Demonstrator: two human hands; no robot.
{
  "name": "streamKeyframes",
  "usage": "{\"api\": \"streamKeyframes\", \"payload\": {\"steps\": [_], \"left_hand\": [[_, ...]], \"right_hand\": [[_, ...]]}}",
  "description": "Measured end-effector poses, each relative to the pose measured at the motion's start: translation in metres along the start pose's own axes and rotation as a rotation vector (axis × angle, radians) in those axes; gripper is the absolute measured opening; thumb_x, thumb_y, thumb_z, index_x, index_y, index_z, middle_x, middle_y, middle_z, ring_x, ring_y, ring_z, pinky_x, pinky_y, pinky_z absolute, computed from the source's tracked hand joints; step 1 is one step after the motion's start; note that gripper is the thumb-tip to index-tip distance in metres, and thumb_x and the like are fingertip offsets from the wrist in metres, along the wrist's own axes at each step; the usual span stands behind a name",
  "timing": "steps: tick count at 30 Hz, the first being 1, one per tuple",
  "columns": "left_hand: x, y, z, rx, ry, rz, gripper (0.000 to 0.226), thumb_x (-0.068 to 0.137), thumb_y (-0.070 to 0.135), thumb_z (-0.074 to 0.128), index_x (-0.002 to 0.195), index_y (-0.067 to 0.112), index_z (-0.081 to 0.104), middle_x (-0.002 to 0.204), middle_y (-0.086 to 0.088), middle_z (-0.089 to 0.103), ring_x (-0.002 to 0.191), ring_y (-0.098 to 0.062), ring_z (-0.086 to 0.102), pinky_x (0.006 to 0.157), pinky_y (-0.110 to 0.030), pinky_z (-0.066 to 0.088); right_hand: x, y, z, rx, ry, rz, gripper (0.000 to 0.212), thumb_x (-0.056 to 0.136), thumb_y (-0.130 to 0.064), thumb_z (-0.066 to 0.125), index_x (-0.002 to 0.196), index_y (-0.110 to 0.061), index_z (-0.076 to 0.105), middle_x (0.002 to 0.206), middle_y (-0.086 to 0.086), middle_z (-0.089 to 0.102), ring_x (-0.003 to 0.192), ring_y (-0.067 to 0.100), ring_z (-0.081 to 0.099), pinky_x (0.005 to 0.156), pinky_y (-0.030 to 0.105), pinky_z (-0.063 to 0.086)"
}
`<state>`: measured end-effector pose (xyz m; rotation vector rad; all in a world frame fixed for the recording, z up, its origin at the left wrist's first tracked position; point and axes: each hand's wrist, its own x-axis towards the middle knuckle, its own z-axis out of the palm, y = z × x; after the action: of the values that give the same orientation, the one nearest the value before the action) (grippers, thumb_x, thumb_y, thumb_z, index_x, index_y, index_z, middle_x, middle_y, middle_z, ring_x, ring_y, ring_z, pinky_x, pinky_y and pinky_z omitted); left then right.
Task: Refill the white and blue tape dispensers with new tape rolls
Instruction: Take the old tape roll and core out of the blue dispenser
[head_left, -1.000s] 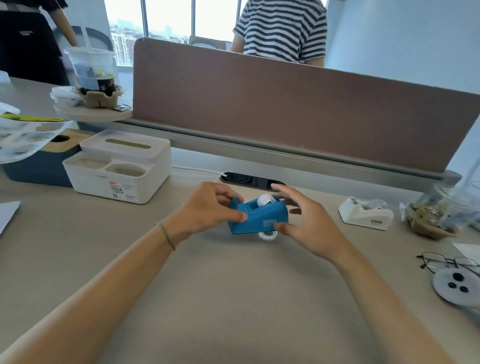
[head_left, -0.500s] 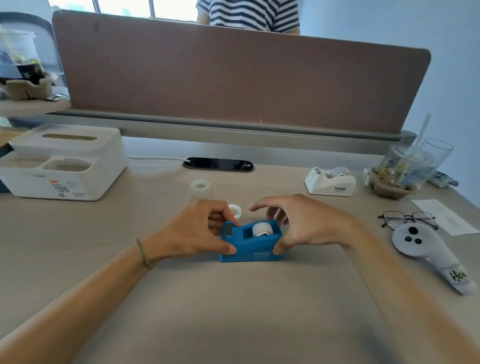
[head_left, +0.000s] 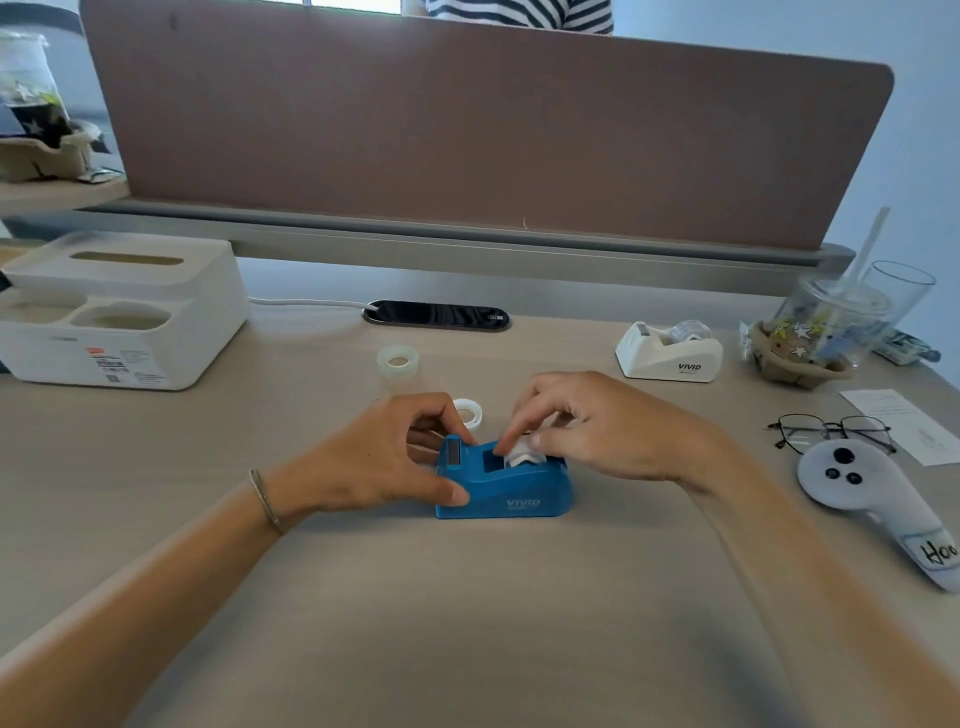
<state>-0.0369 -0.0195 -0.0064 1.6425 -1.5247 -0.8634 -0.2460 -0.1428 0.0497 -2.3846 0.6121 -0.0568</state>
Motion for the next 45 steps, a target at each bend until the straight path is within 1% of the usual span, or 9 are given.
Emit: {"api": "streamKeyframes", "payload": {"steps": [9,16,22,29,34,37,40,42,45], "left_hand": [[-0.002,0.002,-0.001,0.011,-0.020,0.001,0.041,0.068,0.010,0.091,0.101,0.010,0.066,0.102,0.018,0.072,0.099,-0.010,0.070,0.087,-0.020,0.057],[-0.002,0.005,-0.002,0.046,-0.022,-0.009,0.044,0.067,0.015,0.092,0.103,0.016,0.066,0.104,0.009,0.071,0.101,-0.010,0.069,0.091,-0.023,0.057],[-0.003,0.009,-0.003,0.084,-0.036,-0.013,0.045,0.069,0.019,0.091,0.106,0.018,0.065,0.109,0.008,0.069,0.104,-0.011,0.068,0.091,-0.019,0.056],[-0.005,0.011,-0.003,0.102,-0.042,-0.017,0.044,0.072,0.020,0.089,0.108,0.020,0.063,0.111,0.008,0.067,0.103,-0.009,0.067,0.083,-0.011,0.055],[-0.005,0.011,-0.003,0.116,-0.038,-0.012,0.045,0.071,0.019,0.090,0.108,0.020,0.064,0.111,0.007,0.067,0.104,-0.012,0.068,0.091,-0.019,0.057],[-0.005,0.012,-0.003,0.115,-0.033,-0.012,0.046,0.072,0.026,0.088,0.112,0.026,0.065,0.114,0.012,0.068,0.108,-0.005,0.066,0.093,-0.018,0.055],[-0.004,0.020,-0.002,-0.028,0.080,0.026,0.049,0.075,0.027,0.086,0.121,0.022,0.068,0.114,0.010,0.073,0.107,-0.001,0.068,0.094,-0.021,0.056],[-0.004,0.028,-0.002,-0.159,0.158,0.050,0.041,0.078,0.018,0.083,0.118,0.016,0.072,0.106,0.003,0.078,0.101,-0.007,0.073,0.088,-0.023,0.059],[-0.006,0.040,-0.003,-0.302,0.205,0.052,0.027,0.081,0.009,0.078,0.107,0.016,0.075,0.099,-0.001,0.081,0.091,-0.013,0.077,0.077,-0.020,0.060]], "right_hand": [[-0.004,-0.010,0.000,-0.212,0.027,-0.038,0.020,0.092,-0.025,0.070,0.107,-0.033,0.080,0.094,-0.011,0.060,0.090,0.005,0.057,0.082,0.025,0.048],[-0.006,-0.017,0.000,-0.290,0.019,-0.033,0.021,0.094,-0.025,0.069,0.110,-0.034,0.079,0.097,-0.010,0.062,0.096,0.011,0.057,0.088,0.038,0.051],[-0.006,-0.017,-0.001,-0.307,0.001,-0.032,0.022,0.094,-0.025,0.068,0.111,-0.036,0.078,0.097,-0.011,0.060,0.098,0.012,0.057,0.090,0.037,0.050],[-0.002,-0.018,0.002,-0.386,-0.062,-0.009,0.022,0.098,-0.026,0.061,0.111,-0.036,0.075,0.097,-0.011,0.055,0.100,0.013,0.053,0.089,0.034,0.048],[-0.009,-0.019,-0.003,-0.302,0.009,-0.015,0.019,0.097,-0.021,0.066,0.105,-0.036,0.076,0.102,-0.009,0.058,0.102,0.011,0.059,0.092,0.036,0.050],[-0.010,-0.018,-0.010,-0.188,0.071,-0.037,0.021,0.095,-0.017,0.070,0.103,-0.034,0.078,0.101,-0.007,0.060,0.099,0.010,0.061,0.093,0.034,0.051],[-0.007,-0.015,-0.012,-0.019,0.108,-0.056,0.024,0.094,-0.013,0.070,0.106,-0.032,0.079,0.099,-0.009,0.063,0.096,0.011,0.061,0.090,0.030,0.052],[-0.003,-0.013,-0.009,0.105,0.140,-0.084,0.024,0.094,-0.012,0.070,0.106,-0.030,0.079,0.101,-0.005,0.068,0.097,0.018,0.065,0.091,0.035,0.056],[0.002,-0.016,-0.002,0.327,0.214,-0.095,0.025,0.093,-0.007,0.070,0.105,-0.027,0.080,0.105,0.007,0.073,0.098,0.024,0.070,0.089,0.037,0.063]]}}
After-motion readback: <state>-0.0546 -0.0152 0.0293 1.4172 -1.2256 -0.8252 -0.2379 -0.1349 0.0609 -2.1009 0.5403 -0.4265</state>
